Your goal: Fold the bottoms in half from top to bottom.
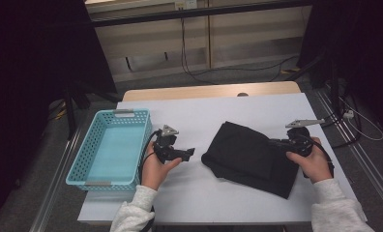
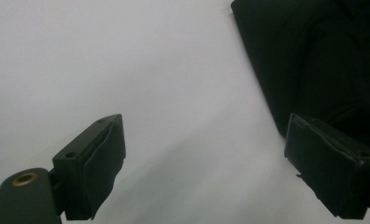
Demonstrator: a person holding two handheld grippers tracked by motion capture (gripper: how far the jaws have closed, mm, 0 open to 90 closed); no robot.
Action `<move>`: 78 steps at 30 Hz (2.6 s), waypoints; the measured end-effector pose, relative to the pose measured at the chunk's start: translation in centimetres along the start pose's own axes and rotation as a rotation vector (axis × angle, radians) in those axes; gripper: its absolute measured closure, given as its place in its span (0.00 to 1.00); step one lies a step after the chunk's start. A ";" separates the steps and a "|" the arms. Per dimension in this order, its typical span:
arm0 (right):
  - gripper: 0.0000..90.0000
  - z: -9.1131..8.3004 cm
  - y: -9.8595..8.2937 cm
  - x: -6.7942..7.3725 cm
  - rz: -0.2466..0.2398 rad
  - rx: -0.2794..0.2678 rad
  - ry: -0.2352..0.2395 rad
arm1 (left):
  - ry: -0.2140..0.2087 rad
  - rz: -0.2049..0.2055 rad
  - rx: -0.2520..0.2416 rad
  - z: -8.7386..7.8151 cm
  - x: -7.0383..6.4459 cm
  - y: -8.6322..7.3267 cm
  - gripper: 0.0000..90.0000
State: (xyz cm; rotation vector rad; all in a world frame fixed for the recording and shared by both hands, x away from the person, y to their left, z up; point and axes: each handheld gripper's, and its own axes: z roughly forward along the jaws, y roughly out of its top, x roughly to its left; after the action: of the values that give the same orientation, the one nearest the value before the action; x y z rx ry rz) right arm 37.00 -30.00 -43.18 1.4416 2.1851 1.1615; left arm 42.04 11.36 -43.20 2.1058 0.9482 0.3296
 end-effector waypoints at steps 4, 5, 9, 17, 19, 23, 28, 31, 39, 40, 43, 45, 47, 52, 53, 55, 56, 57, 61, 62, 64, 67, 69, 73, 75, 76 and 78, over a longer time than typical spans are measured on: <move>0.93 -0.2 -0.1 -0.2 0.004 -0.002 0.000 | 0.000 0.006 -0.003 0.1 0.0 0.1 0.14; 0.93 -0.3 -0.2 -0.2 0.009 -0.002 -0.001 | -0.003 0.003 0.001 0.1 -0.1 0.1 0.14; 0.93 -0.4 -0.4 -0.4 0.007 0.002 -0.002 | -0.004 0.003 -0.001 0.1 -0.2 0.1 0.14; 0.93 -0.8 -0.6 -0.6 0.009 0.005 -0.007 | -0.012 0.007 0.002 0.3 -0.3 0.3 0.14; 0.93 -0.8 -0.7 -0.6 0.010 0.004 -0.009 | -0.010 0.012 0.003 0.4 -0.4 0.3 0.14; 0.93 -1.0 -0.8 -0.7 0.013 0.007 -0.015 | -0.012 0.011 0.002 0.4 -0.4 0.4 0.14; 0.93 -1.0 -0.8 -0.8 0.012 0.010 -0.017 | -0.011 0.012 -0.002 0.5 -0.4 0.4 0.14; 0.93 -1.1 -0.9 -0.8 0.008 0.009 -0.020 | -0.017 0.007 0.002 0.6 -0.5 0.5 0.14; 0.93 -1.3 -1.0 -1.0 0.010 0.008 -0.022 | -0.017 0.005 0.000 0.5 -0.4 0.5 0.14; 0.93 -1.3 -1.0 -1.0 0.010 0.009 -0.022 | -0.017 0.007 0.000 0.6 -0.4 0.5 0.14; 0.93 -1.3 -1.0 -1.0 0.010 0.010 -0.023 | -0.019 0.006 0.000 0.6 -0.4 0.5 0.14; 0.93 -1.4 -1.0 -1.1 0.014 0.009 -0.024 | -0.019 0.009 0.000 0.7 -0.5 0.6 0.14; 0.93 -1.5 -1.0 -1.1 0.015 0.008 -0.025 | -0.020 0.008 0.000 0.7 -0.5 0.6 0.14; 0.93 -1.6 -1.1 -1.3 0.021 0.009 -0.029 | -0.022 0.008 0.000 0.8 -0.5 0.6 0.14; 0.93 -1.6 -1.2 -1.3 0.020 0.010 -0.030 | -0.020 0.016 -0.001 0.8 -0.5 0.7 0.14; 0.93 -1.7 -1.2 -1.3 0.021 0.010 -0.030 | -0.022 0.014 -0.003 0.8 -0.6 0.7 0.14; 0.93 -1.7 -1.2 -1.3 0.022 0.010 -0.031 | -0.007 0.016 -0.005 0.8 -0.7 0.7 0.14; 0.93 -1.7 -1.2 -1.3 0.022 0.010 -0.031 | -0.020 0.017 -0.004 0.8 -0.6 0.7 0.14; 0.93 -1.8 -1.2 -1.3 0.023 0.009 -0.031 | -0.024 0.017 0.000 0.8 -0.6 0.8 0.14; 0.93 -1.8 -1.2 -1.3 0.023 0.009 -0.031 | -0.024 0.017 0.000 0.8 -0.6 0.8 0.14; 0.93 -1.9 -1.2 -1.3 0.023 0.008 -0.029 | -0.028 0.012 -0.002 0.8 -0.6 0.8 0.14; 0.93 -2.0 -1.2 -1.3 0.023 0.007 -0.028 | -0.027 0.011 -0.001 0.9 -0.7 0.8 0.14; 0.93 -2.0 -1.3 -1.3 0.025 0.010 -0.028 | -0.029 0.007 -0.003 0.9 -0.7 0.8 0.14; 0.93 -2.1 -1.3 -1.3 0.026 0.009 -0.028 | -0.025 0.016 -0.006 0.8 -0.7 0.9 0.14; 0.93 -2.1 -1.3 -1.3 0.025 0.007 -0.030 | -0.027 0.014 -0.006 0.9 -0.7 0.9 0.14; 0.93 -2.2 -1.3 -1.3 0.025 0.007 -0.029 | -0.027 0.013 -0.006 0.9 -0.7 0.9 0.14; 0.93 -2.2 -1.3 -1.4 0.026 0.006 -0.031 | -0.026 0.016 -0.006 0.9 -0.7 0.9 0.14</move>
State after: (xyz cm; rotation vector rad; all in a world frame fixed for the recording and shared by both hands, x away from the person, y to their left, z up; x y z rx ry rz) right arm 35.45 -32.45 -42.97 1.4841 2.1570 1.1345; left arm 42.46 9.99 -43.04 2.1081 0.9151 0.3123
